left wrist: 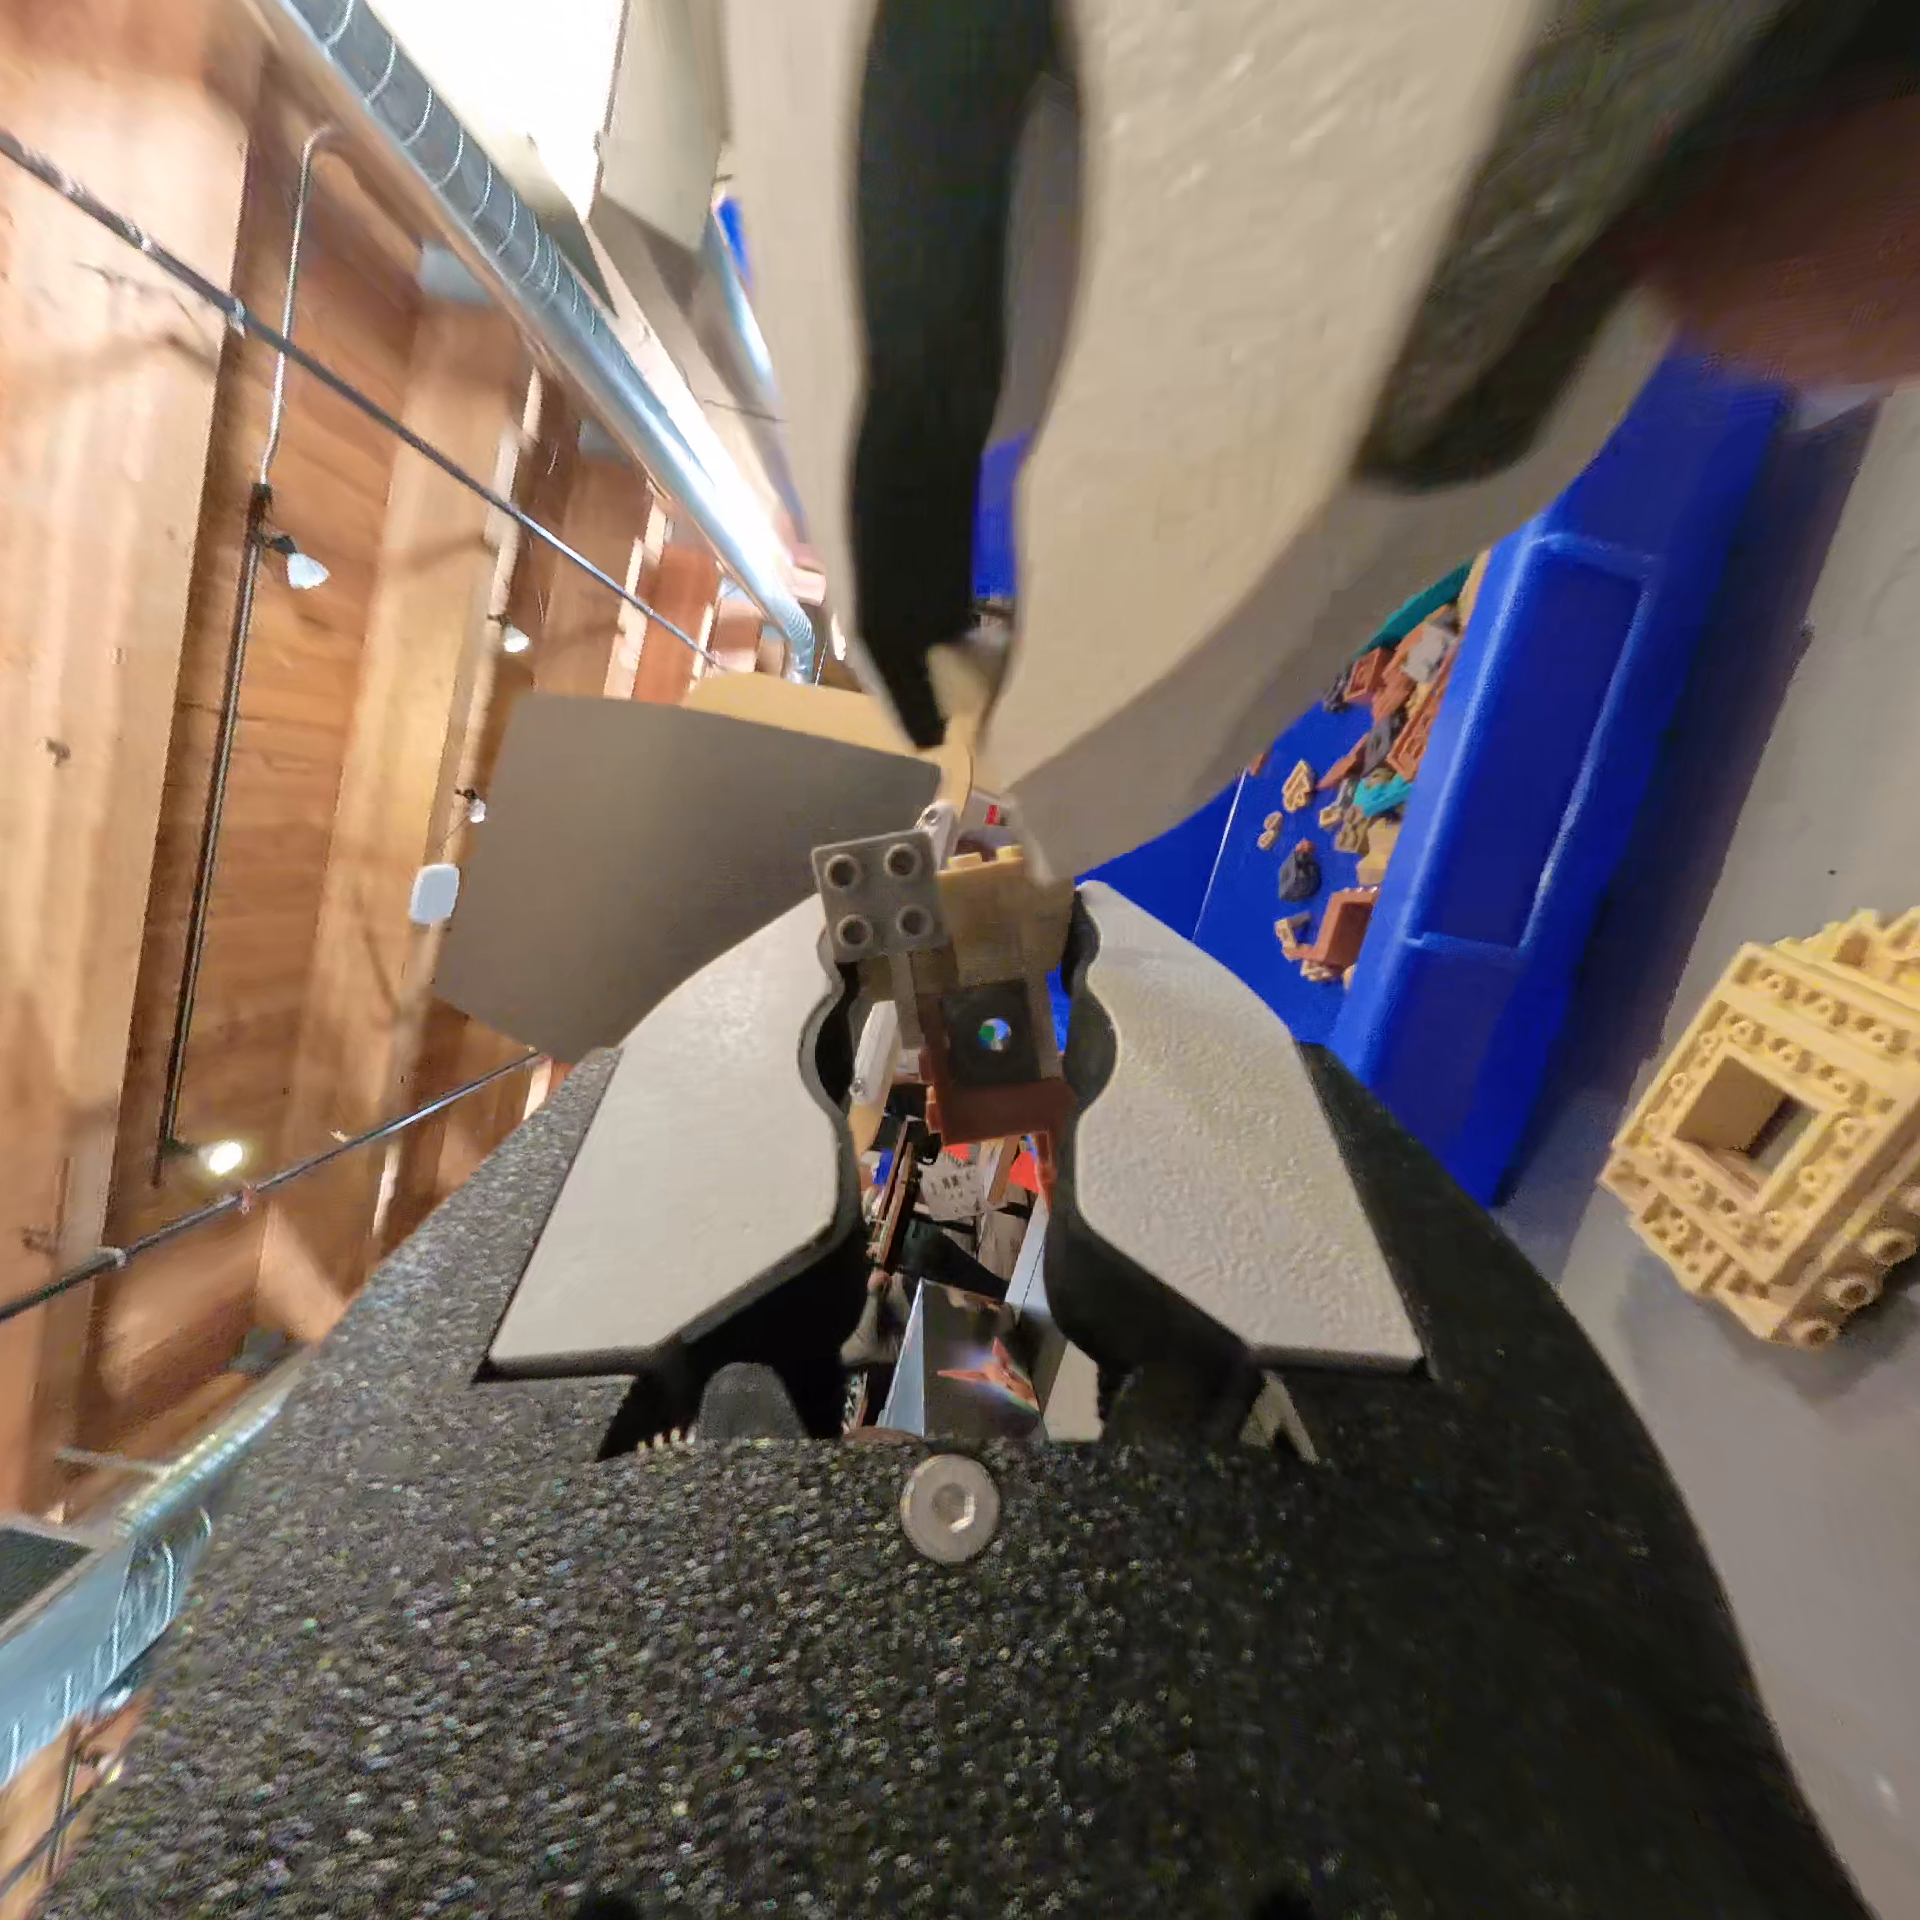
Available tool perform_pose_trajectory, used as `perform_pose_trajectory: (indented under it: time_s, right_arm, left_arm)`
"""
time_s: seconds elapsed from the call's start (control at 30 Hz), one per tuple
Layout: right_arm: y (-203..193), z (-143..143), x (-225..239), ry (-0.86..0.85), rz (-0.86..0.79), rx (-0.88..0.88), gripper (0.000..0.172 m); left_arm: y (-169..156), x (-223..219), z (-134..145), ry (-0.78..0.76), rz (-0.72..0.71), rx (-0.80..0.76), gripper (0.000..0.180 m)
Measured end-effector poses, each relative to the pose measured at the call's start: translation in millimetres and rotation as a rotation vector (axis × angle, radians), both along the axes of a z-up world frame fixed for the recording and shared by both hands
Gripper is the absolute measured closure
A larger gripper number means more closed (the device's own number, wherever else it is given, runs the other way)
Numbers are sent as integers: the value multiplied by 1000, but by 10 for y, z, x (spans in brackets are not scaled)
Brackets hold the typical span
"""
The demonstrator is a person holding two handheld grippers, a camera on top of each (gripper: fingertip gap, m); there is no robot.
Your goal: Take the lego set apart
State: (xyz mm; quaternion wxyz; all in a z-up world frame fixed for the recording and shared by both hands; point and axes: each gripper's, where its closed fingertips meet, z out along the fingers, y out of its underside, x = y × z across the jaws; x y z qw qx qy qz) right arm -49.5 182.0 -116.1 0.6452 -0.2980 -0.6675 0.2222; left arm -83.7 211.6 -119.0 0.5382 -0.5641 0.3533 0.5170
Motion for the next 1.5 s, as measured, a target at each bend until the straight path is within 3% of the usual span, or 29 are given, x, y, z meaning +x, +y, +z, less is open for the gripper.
perform_pose_trajectory:
  time_s: [0.13,0.23,0.3,0.43,0.63,0.73,0.83,1.03,1.27,1.33,1.5]
  right_arm:
    - [135,27,-34,17,-57,-65,149]
    - [607,25,-106,25,-273,-159,149]
    - [878,-152,-170,-54,-365,-299,132]
    - [869,-259,-190,-87,-254,-496,126]
    - [342,197,-3,36,124,-524,136]
    - [87,327,115,54,292,-585,142]
    - [-75,344,188,5,392,-659,146]
    - [-151,305,219,-48,431,-714,147]
    - [-131,295,249,-41,408,-648,147]
    - [-123,317,267,-31,414,-647,148]
    - [18,334,299,36,323,-509,149]
  left_arm:
    - [-23,-123,44,-40,8,19,143]
    - [-6,-105,50,-142,-33,20,143]
    - [5,-88,39,-218,-63,12,143]
    - [-22,-21,73,-362,-182,9,143]
    - [-218,332,241,-631,-590,-30,143]
    - [-302,458,269,-704,-720,-67,143]
    - [-329,490,278,-656,-734,-54,143]
    - [-324,571,222,-393,-651,-13,143]
    - [-345,638,223,-353,-663,-6,143]
    - [-359,646,258,-453,-706,-21,143]
    - [-467,657,412,-943,-954,-139,143]
